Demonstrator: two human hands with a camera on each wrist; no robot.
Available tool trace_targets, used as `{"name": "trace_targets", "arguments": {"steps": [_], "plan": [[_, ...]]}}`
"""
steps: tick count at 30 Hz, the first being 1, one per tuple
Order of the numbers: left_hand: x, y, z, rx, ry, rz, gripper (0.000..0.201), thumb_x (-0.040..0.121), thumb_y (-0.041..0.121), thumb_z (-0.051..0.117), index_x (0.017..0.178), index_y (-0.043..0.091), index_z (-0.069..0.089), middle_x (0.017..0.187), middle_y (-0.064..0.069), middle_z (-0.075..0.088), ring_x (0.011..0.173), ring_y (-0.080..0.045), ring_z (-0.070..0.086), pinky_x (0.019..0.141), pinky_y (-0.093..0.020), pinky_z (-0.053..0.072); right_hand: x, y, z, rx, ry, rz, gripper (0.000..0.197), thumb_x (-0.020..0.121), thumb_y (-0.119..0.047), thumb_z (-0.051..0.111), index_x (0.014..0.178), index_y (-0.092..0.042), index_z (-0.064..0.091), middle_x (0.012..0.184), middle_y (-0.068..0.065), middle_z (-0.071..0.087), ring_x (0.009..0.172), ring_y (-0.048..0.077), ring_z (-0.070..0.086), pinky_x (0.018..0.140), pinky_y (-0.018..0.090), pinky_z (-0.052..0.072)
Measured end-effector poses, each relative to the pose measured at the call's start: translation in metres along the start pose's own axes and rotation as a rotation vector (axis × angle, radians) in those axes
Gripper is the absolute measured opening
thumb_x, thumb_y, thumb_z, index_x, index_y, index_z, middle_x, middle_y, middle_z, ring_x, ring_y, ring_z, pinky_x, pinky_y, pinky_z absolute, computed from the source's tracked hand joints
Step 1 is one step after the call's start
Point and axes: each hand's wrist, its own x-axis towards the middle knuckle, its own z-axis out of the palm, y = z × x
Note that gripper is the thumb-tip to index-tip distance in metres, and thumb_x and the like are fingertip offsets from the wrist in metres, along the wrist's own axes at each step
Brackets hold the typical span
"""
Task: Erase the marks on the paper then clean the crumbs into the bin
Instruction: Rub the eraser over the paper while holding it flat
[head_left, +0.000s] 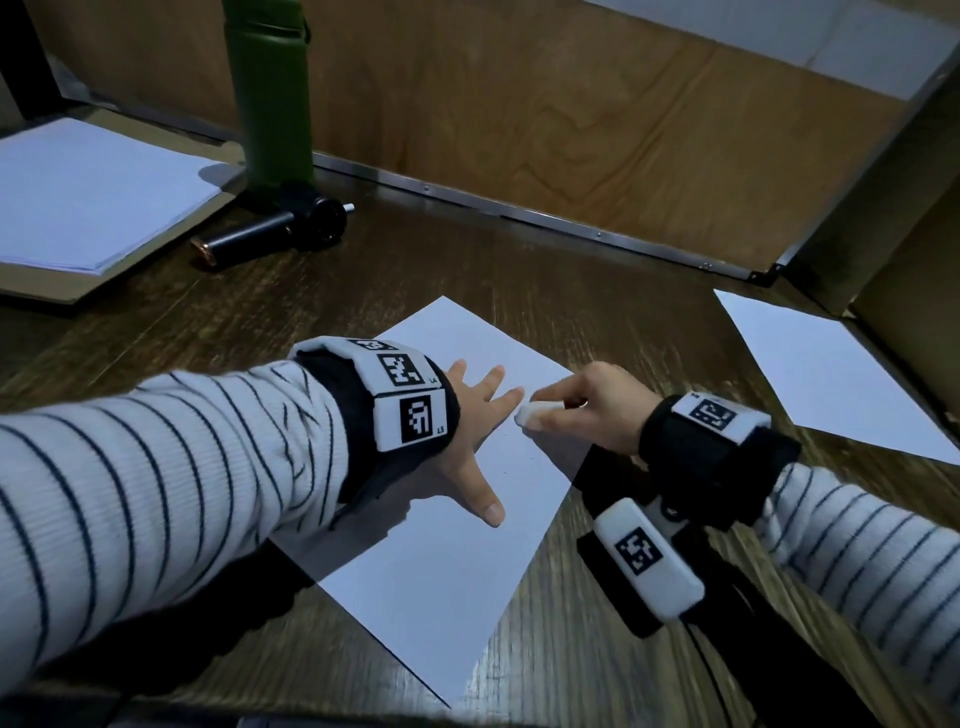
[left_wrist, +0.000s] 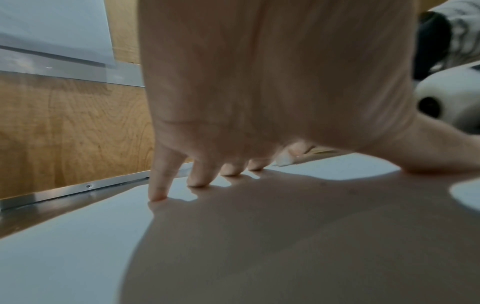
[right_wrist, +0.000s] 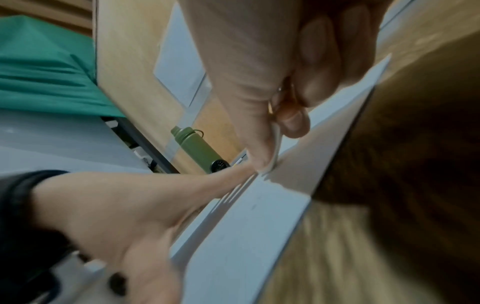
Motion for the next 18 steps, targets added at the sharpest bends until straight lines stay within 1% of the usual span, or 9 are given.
{"name": "trace_targets", "arguments": {"steps": [3,4,6,8,9,11,13,16,18], "plan": [[0.0,0.0,-0.001,0.004,-0.007,-0.005,0.13,0.059,0.078,0.061,0.146,0.029,-0.021,0.156,-0.001,-0.024,0.144,-0.036,-0.014,0.113,-0.058,0.005,-0.023,0.0,0.006,0.051,-0.073,-0.047,0.014,0.083,-0.033,0.064,0.085,-0.025,0.075,0.082,-0.008,0.074,0.071,0.0,0.058,0.068,0.011,0.043],[0.0,0.0,-0.001,0.004,-0.01,-0.007,0.13,0.059,0.078,0.061,0.146,0.029,-0.021,0.156,-0.001,-0.024,0.144,-0.036,-0.014,0.113,-0.058,0.006,-0.032,-0.001,0.008,0.057,-0.135,-0.052,0.012,0.082,-0.032,0.066,0.083,-0.024,0.075,0.079,-0.005,0.073,0.069,0.001,0.058,0.07,0.015,0.045],[0.0,0.0,-0.001,0.005,-0.01,-0.006,0.13,0.058,0.08,0.06,0.146,0.03,-0.022,0.156,0.0,-0.024,0.144,-0.036,-0.014,0.113,-0.058,0.005,-0.044,-0.001,0.01,0.055,-0.231,-0.043,0.011,0.079,-0.036,0.068,0.082,-0.027,0.074,0.083,0.0,0.073,0.075,0.014,0.063,0.078,0.026,0.05],[0.0,-0.001,-0.002,0.008,-0.015,-0.005,0.13,0.058,0.08,0.059,0.146,0.031,-0.022,0.156,0.0,-0.025,0.144,-0.035,-0.014,0.113,-0.058,0.004,-0.044,-0.001,0.009,0.081,-0.216,-0.021,0.015,0.077,-0.04,0.068,0.083,-0.027,0.075,0.086,0.003,0.074,0.081,0.017,0.065,0.082,0.029,0.052],[0.0,-0.001,-0.002,0.009,-0.017,-0.006,0.129,0.059,0.08,0.059,0.146,0.03,-0.023,0.156,0.0,-0.025,0.144,-0.036,-0.014,0.113,-0.058,0.004,-0.039,0.0,0.008,0.094,-0.157,-0.004,0.018,0.077,-0.039,0.068,0.083,-0.023,0.075,0.084,0.004,0.073,0.075,0.014,0.063,0.078,0.024,0.051],[0.0,0.0,-0.002,0.01,-0.015,-0.004,0.129,0.059,0.079,0.059,0.146,0.03,-0.023,0.156,-0.001,-0.025,0.144,-0.036,-0.014,0.113,-0.058,0.004,-0.031,-0.001,0.007,0.056,0.007,0.046,0.024,0.08,-0.037,0.066,0.082,-0.015,0.075,0.079,0.012,0.07,0.059,0.005,0.052,0.059,0.014,0.043],[-0.001,0.0,-0.002,0.013,-0.013,-0.005,0.129,0.059,0.08,0.059,0.146,0.03,-0.022,0.156,-0.001,-0.025,0.144,-0.036,-0.014,0.113,-0.058,0.005,-0.03,-0.004,0.011,-0.012,0.102,0.051,0.027,0.082,-0.034,0.063,0.081,-0.009,0.073,0.073,0.019,0.063,0.055,0.01,0.045,0.053,0.013,0.036],[-0.001,0.0,-0.002,0.009,-0.019,-0.01,0.129,0.059,0.08,0.059,0.145,0.03,-0.023,0.156,0.0,-0.025,0.144,-0.035,-0.014,0.113,-0.057,0.005,-0.049,-0.016,0.026,-0.089,0.051,-0.091,0.032,0.086,-0.031,0.059,0.072,-0.002,0.065,0.054,0.009,0.046,0.054,0.016,0.039,0.05,0.015,0.031],[-0.001,0.0,-0.002,0.007,-0.02,-0.012,0.129,0.058,0.081,0.058,0.145,0.031,-0.023,0.155,0.0,-0.026,0.144,-0.035,-0.015,0.113,-0.057,0.005,-0.057,-0.022,0.031,-0.089,-0.028,-0.169,0.031,0.086,-0.031,0.059,0.07,-0.004,0.065,0.057,0.011,0.054,0.054,0.016,0.041,0.052,0.015,0.032]]}}
